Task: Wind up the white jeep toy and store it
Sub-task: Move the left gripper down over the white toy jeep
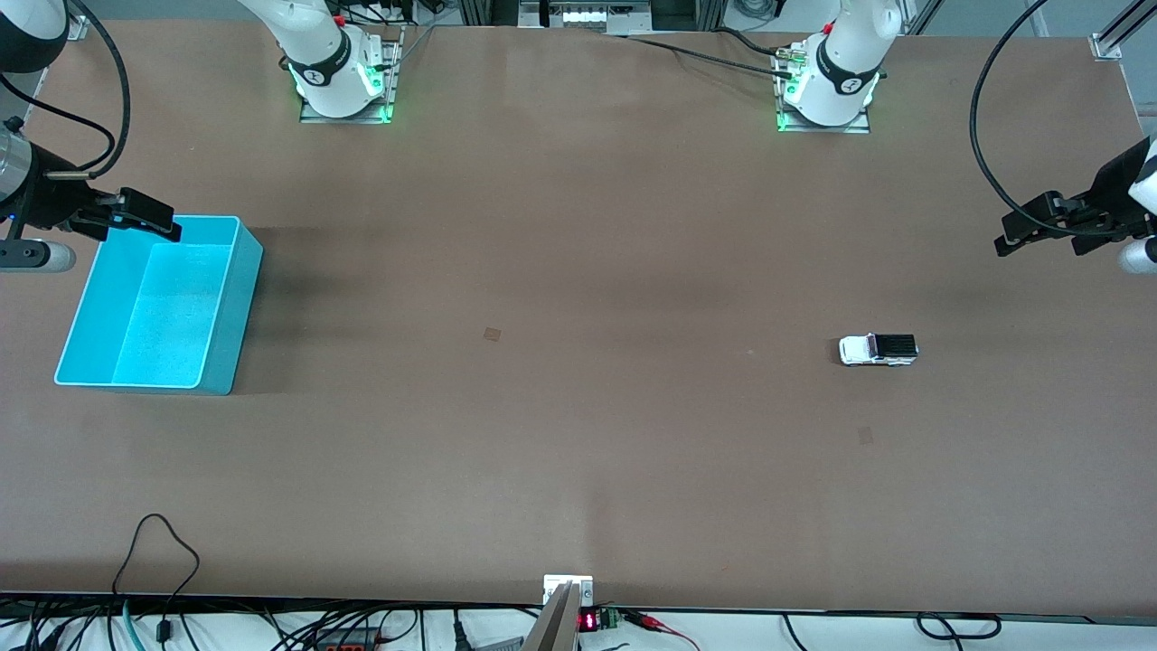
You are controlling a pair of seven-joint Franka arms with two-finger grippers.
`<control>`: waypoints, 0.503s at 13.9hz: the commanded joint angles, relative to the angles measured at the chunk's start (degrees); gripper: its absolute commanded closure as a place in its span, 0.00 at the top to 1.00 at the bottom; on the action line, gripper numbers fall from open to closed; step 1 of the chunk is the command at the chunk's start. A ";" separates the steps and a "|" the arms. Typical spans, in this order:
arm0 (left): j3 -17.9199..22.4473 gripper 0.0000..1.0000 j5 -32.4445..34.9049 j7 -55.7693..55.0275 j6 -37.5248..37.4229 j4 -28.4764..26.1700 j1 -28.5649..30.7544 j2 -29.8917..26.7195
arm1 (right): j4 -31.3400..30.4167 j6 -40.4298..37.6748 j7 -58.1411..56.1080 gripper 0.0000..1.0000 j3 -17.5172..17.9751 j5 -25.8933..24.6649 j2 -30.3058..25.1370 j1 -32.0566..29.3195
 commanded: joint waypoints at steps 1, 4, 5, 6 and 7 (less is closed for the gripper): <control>-0.46 1.00 0.44 0.04 -0.87 -0.87 0.35 -1.97 | 0.75 -0.91 -0.50 1.00 0.15 1.01 -0.04 -0.44; -0.37 1.00 0.44 0.04 -0.78 -0.78 0.26 -1.80 | 0.75 -0.91 -0.59 1.00 0.24 0.93 0.05 -0.36; -0.28 1.00 0.44 0.04 -0.69 -0.78 0.00 -0.93 | 0.75 -0.82 -0.50 1.00 0.24 1.01 0.05 -0.36; -0.28 1.00 0.44 0.74 -0.69 -0.70 0.00 -0.39 | 0.75 -0.82 -0.50 1.00 0.24 0.75 0.05 -0.36; -0.28 1.00 0.36 0.83 -0.87 -0.78 0.08 0.13 | 0.75 -0.82 -0.42 1.00 0.24 0.66 0.05 -0.36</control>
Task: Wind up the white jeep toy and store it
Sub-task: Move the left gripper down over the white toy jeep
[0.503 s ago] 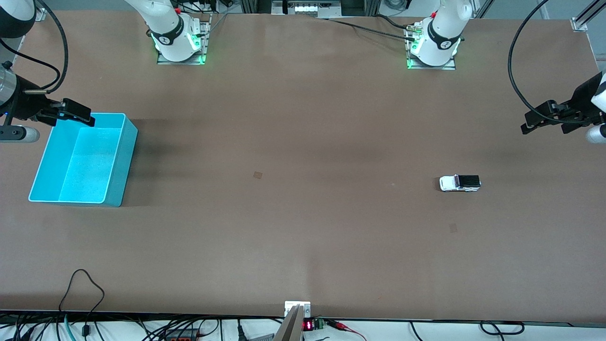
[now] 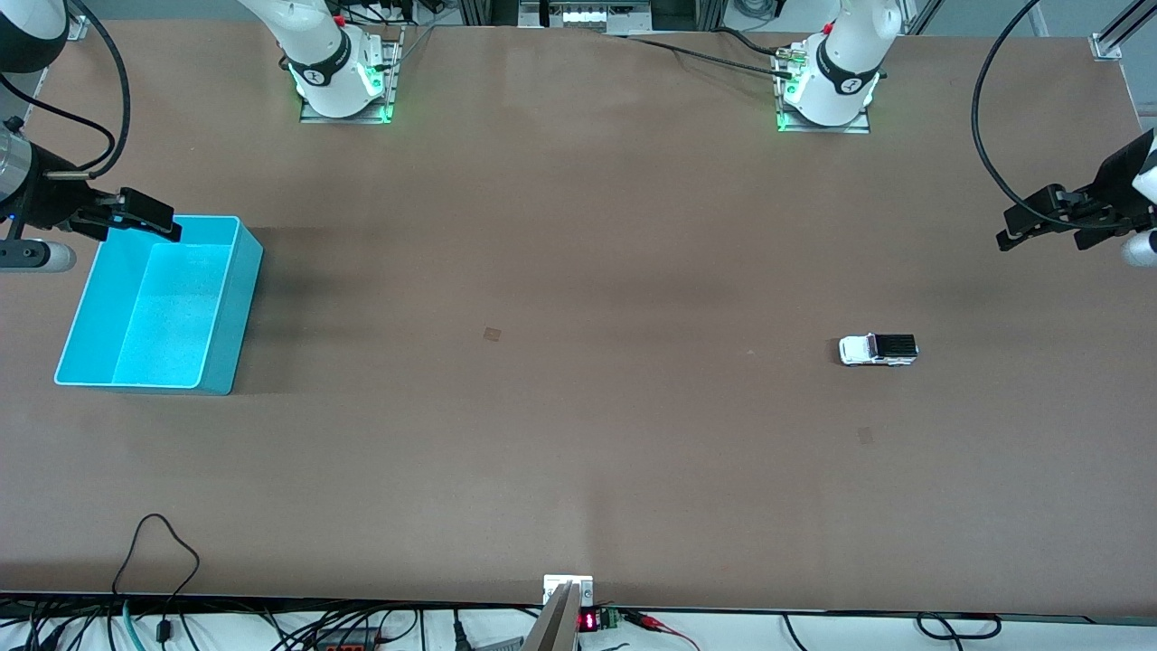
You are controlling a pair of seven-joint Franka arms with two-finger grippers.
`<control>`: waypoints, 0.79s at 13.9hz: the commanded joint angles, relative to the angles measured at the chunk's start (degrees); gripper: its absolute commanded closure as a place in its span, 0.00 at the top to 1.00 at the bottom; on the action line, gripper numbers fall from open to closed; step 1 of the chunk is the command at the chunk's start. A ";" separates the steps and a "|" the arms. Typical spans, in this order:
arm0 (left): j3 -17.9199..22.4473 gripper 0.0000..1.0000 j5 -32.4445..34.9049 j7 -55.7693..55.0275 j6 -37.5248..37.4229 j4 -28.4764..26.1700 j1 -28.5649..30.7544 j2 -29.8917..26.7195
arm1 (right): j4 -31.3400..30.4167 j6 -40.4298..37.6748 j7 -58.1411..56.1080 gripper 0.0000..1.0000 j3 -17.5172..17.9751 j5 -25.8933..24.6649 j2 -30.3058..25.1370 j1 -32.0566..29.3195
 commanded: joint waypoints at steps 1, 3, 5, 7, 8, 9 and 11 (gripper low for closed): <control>-0.26 1.00 0.36 0.80 -0.53 -0.36 -0.24 1.48 | 0.75 -0.91 -0.42 1.00 0.24 0.66 0.05 -0.36; -0.26 1.00 0.36 0.27 -0.53 -0.27 -0.68 3.42 | 0.58 -0.99 -0.42 1.00 0.24 0.83 0.57 -0.44; -0.26 1.00 -0.17 0.01 -0.10 -0.71 -1.20 6.05 | 0.66 -4.93 -0.16 1.00 0.15 0.66 2.77 -0.44; -0.35 1.00 0.27 0.10 0.61 -1.15 -1.91 9.21 | 0.58 -7.23 0.20 1.00 0.15 0.39 2.95 -0.53; -0.35 1.00 0.35 0.53 3.13 -3.67 -1.65 9.57 | 0.58 -7.24 0.20 1.00 0.15 0.48 3.04 -0.53; -0.35 1.00 0.36 0.97 6.73 -7.44 -1.12 9.58 | 0.58 -7.24 -0.15 1.00 0.15 0.48 3.04 -0.62; -0.43 1.00 0.36 2.72 13.50 -14.13 -1.12 9.49 | 0.58 -7.24 -0.59 1.00 0.15 0.48 3.56 -0.97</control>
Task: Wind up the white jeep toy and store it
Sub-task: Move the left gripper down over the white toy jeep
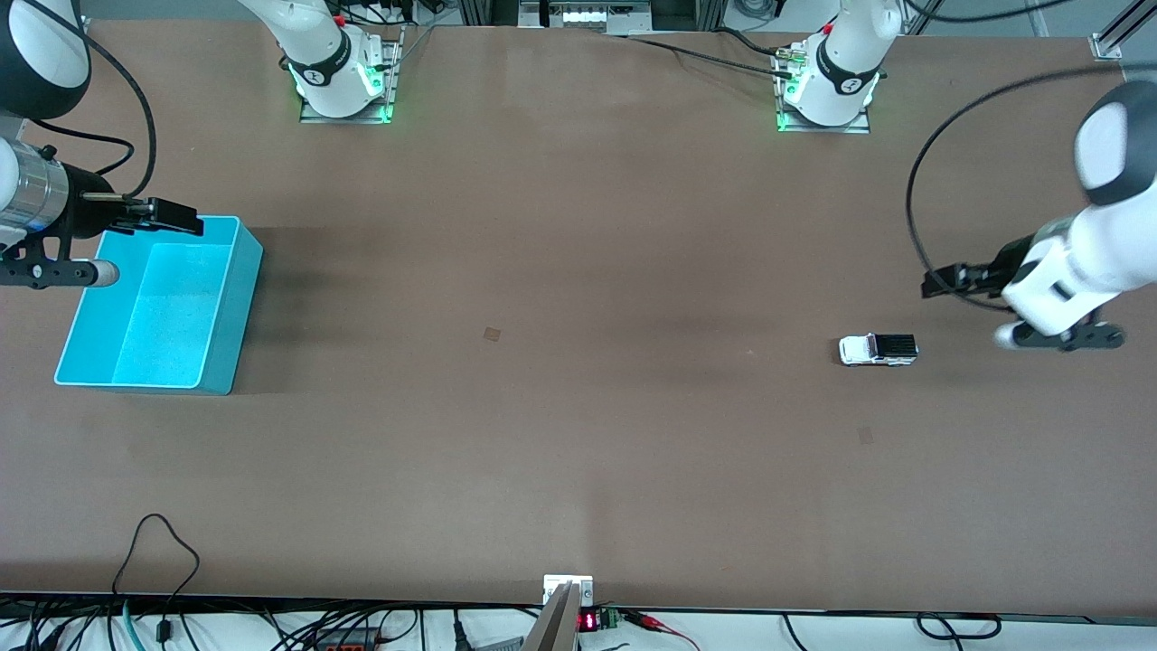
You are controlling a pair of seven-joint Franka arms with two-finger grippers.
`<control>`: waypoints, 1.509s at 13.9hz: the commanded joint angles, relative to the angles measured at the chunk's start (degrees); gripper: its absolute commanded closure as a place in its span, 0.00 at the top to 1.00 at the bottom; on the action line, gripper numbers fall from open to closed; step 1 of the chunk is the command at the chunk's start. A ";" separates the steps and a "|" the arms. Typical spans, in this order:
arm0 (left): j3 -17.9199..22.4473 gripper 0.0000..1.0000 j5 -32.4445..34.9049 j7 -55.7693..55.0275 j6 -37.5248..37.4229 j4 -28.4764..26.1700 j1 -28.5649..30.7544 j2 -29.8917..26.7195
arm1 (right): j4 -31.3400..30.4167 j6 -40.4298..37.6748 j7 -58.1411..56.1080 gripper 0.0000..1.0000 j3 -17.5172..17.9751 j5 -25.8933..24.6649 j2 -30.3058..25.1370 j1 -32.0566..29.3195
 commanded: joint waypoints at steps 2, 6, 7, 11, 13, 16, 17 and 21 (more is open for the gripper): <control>-0.04 1.00 0.35 10.12 10.59 -11.32 0.22 -1.44 | 0.68 -1.30 -0.60 1.00 0.25 0.48 0.20 -0.91; -0.04 1.00 2.36 22.60 15.70 -15.73 0.57 -1.27 | 0.68 -2.35 -0.77 1.00 0.25 0.48 0.20 -0.82; -0.04 1.00 4.28 27.86 16.41 -15.74 0.40 -0.66 | 0.68 -2.35 -0.77 1.00 0.25 0.40 0.20 -0.82; -0.04 1.00 8.08 48.76 18.96 -16.36 0.40 0.66 | 0.42 -2.79 -0.86 1.00 0.25 0.39 0.29 -0.82; -0.04 1.00 8.08 63.87 23.25 -16.44 0.40 2.24 | 0.42 -4.28 -0.95 1.00 0.25 0.39 0.29 -0.82; -0.13 1.00 8.08 77.20 27.75 -16.79 -0.04 4.79 | 0.42 -4.46 -0.86 1.00 0.25 0.39 0.46 -0.82; -0.13 1.00 8.08 78.26 28.02 -16.88 -0.04 5.40 | 0.42 -4.55 0.36 1.00 0.25 0.66 0.55 -0.91; -0.13 1.00 8.00 84.24 30.12 -17.76 0.57 7.78 | 0.68 -4.46 0.37 1.00 0.25 0.57 0.73 -1.00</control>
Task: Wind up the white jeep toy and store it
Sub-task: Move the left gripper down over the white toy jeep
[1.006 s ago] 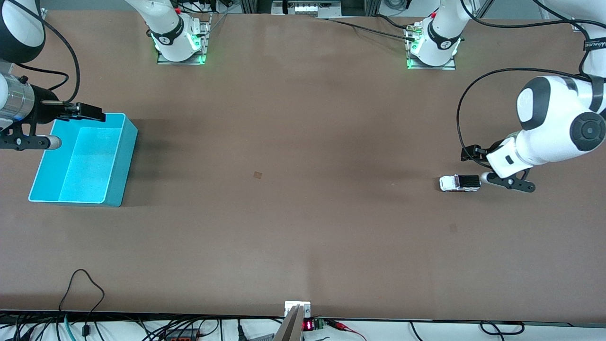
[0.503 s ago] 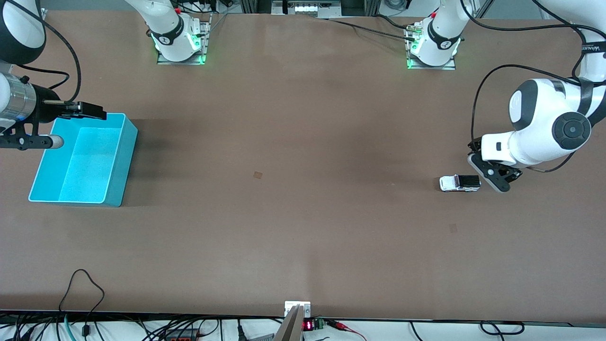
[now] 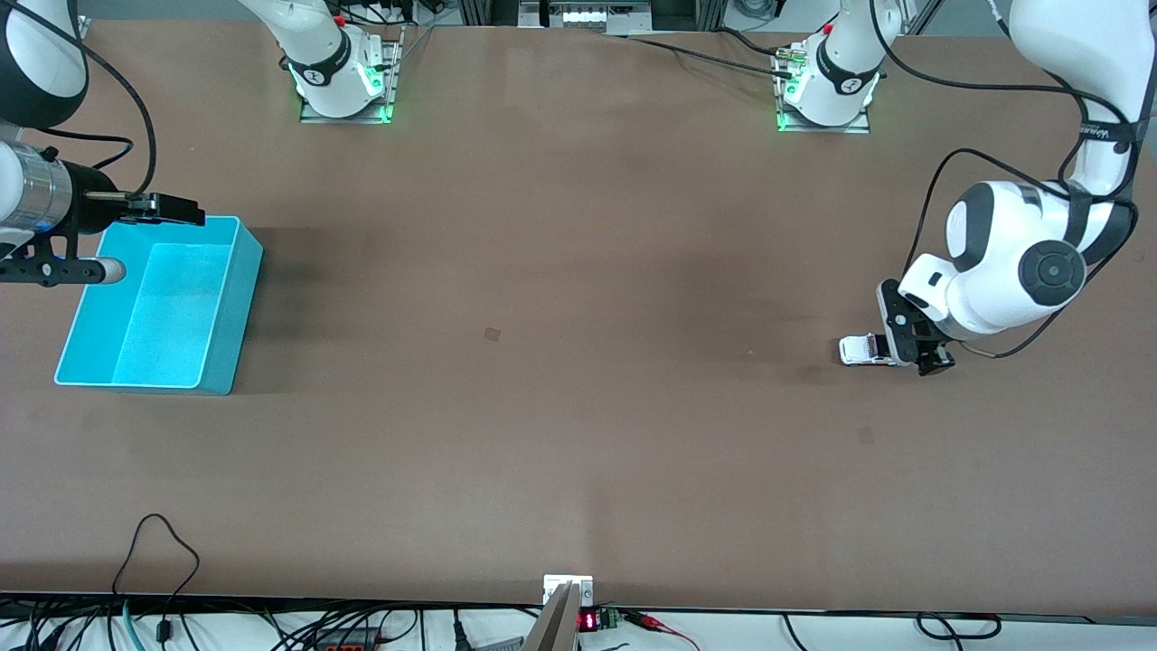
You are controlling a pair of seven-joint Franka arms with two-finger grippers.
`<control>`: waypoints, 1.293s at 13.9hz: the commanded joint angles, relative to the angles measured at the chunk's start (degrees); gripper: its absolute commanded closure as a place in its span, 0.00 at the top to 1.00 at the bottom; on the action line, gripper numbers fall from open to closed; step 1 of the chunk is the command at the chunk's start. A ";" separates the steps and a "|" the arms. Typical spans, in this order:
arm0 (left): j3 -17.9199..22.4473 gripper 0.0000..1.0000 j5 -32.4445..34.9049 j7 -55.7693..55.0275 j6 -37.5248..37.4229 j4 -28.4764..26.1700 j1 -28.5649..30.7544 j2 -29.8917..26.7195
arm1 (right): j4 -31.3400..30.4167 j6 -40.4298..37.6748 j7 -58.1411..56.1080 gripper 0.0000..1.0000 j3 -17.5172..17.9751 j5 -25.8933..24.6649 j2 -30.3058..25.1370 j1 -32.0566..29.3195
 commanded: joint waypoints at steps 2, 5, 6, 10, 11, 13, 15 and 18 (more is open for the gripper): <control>-0.10 1.00 0.76 5.74 4.92 -0.57 0.34 1.35 | 0.68 -0.95 0.38 1.00 0.25 0.66 0.15 -0.63; -0.10 1.00 0.76 7.51 7.05 -0.75 0.60 2.31 | 0.68 -0.95 0.29 1.00 0.25 0.57 0.50 -0.72; -0.10 1.00 0.67 7.52 7.92 -1.53 1.22 2.75 | 0.68 -0.95 -0.32 1.00 0.25 0.57 0.50 -0.81; -0.10 1.00 0.59 6.99 13.29 -5.84 2.28 3.11 | 0.68 -1.04 -0.24 1.00 0.25 0.48 0.59 -1.43; -0.19 1.00 0.50 6.99 13.38 -6.46 2.28 3.02 | 0.68 -1.04 -0.24 1.00 0.25 0.48 0.50 -1.43; -0.19 1.00 0.50 6.99 14.08 -7.34 2.37 3.11 | 0.68 -0.95 -0.06 1.00 0.25 0.57 0.50 -1.34; -0.19 1.00 0.50 7.07 14.61 -7.78 2.37 3.02 | 0.68 -1.04 0.11 1.00 0.25 0.66 0.50 -1.08; -0.10 1.00 0.50 7.16 16.63 -8.31 2.37 3.37 | 0.68 -1.04 -0.23 1.00 0.25 0.92 0.50 -1.25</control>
